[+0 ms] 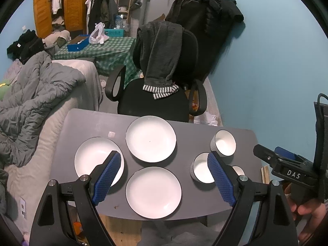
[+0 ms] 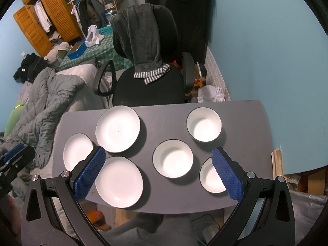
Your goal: Organize plates and bowls
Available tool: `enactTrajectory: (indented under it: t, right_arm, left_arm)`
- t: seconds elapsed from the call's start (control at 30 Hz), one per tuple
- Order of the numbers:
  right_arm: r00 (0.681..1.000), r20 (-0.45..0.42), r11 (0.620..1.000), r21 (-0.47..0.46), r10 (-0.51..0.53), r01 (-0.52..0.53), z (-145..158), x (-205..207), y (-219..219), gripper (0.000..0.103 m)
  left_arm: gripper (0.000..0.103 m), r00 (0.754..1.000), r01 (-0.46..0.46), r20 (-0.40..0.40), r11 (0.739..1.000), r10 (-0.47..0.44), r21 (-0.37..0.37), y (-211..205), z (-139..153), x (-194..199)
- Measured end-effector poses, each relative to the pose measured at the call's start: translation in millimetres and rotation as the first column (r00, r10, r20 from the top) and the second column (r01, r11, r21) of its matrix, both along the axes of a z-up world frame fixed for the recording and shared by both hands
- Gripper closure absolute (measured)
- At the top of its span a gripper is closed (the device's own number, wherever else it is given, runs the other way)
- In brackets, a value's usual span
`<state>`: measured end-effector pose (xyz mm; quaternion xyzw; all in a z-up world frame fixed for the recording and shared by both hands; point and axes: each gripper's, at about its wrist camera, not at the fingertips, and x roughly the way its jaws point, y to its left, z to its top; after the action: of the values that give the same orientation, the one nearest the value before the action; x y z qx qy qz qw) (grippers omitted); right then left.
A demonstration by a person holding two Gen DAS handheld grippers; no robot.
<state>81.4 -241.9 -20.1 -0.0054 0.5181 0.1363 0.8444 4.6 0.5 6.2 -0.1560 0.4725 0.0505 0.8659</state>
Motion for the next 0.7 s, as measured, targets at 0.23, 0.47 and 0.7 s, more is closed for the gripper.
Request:
enactTrajectory:
  t: [0.23,0.47,0.7]
  right_arm:
    - [1.0,-0.001,1.0,0.0,0.0,0.0,0.3,-1.3,1.4,0.001]
    - [1.0,-0.005,1.0,-0.009,0.002,-0.003,-3.0,-8.8,11.8,0.001]
    - [1.0,-0.007,1.0,-0.01,0.003,-0.003,-3.1,-7.8,11.3,0.001]
  left_arm:
    - [0.015,1.0,0.002,-0.004,1.0,-0.002,-0.004,3.8,-0.2,-2.6]
    - [0.015,1.0,0.0,-0.008,1.0,0.0,-0.003,2.8,-1.2,-1.9]
    - [0.015,1.0,0.0,-0.014,1.0,-0.001,-0.009,7.5,-5.0,-6.7]
